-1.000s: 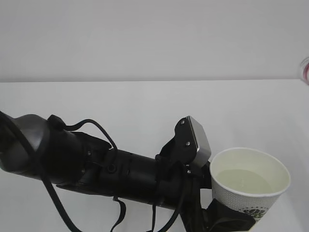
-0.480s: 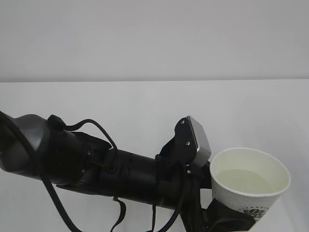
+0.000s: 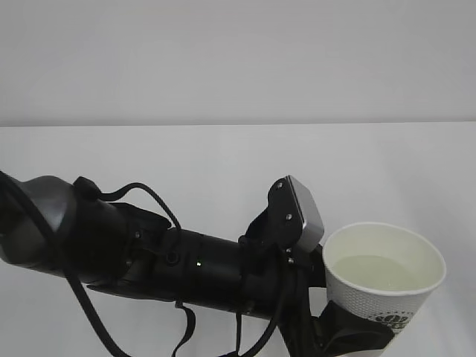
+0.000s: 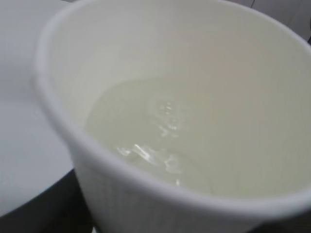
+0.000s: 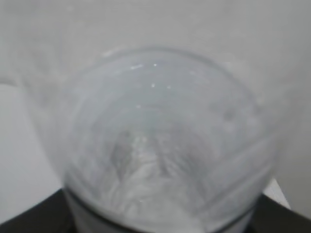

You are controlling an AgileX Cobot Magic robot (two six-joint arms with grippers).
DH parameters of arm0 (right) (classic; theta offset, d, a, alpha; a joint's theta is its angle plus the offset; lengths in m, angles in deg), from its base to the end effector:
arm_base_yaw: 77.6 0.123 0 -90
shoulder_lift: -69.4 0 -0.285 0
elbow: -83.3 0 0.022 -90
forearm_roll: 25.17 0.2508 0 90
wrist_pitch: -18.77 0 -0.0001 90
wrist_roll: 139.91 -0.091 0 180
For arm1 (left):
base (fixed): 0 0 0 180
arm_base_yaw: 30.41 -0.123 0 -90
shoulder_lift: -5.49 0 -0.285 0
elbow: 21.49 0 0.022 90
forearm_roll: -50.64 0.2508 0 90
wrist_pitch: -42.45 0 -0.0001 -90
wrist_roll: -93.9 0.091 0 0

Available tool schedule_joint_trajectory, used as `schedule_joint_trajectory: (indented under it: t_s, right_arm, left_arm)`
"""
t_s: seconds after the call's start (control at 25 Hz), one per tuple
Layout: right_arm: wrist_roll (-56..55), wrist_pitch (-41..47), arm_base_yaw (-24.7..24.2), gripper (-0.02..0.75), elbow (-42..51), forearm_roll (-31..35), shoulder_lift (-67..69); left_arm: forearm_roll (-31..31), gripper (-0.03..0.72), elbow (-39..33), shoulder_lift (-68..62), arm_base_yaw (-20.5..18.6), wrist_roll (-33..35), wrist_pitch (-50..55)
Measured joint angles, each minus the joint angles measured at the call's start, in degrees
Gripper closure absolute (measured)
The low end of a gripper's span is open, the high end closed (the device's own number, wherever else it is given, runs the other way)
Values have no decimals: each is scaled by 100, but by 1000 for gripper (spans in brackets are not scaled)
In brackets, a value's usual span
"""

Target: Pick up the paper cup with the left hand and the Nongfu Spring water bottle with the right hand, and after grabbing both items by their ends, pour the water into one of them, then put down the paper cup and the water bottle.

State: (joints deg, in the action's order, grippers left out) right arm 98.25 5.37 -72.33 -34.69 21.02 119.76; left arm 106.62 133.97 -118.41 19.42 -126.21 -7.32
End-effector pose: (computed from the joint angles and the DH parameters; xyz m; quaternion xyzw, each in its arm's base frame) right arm 0.1467 -0.0017 0.2471 -0.0706 0.7784 -0.1061 0.6147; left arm 0.1966 -0.3220 0.1275 0.5185 0.6281 -0.4592 0.3546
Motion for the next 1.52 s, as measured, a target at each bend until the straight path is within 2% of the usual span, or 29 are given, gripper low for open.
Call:
schedule_joint_trajectory:
  t_s: [0.32,0.96,1.16,1.52]
  right_arm:
    - [-224,-71,0,334,0,241,0]
    - [-668,-93,0,334,-9,112,109]
    - [-1258,-104,0,334,-9,-413,511]
    - [-3439,-654,0,334,-9,-2253,1251]
  left_arm:
    - [-13,163,0,0,0,0,0]
    - [-27,163,0,0,0,0,0]
    - [-27,163,0,0,0,0,0]
    - [-27,163,0,0,0,0,0]
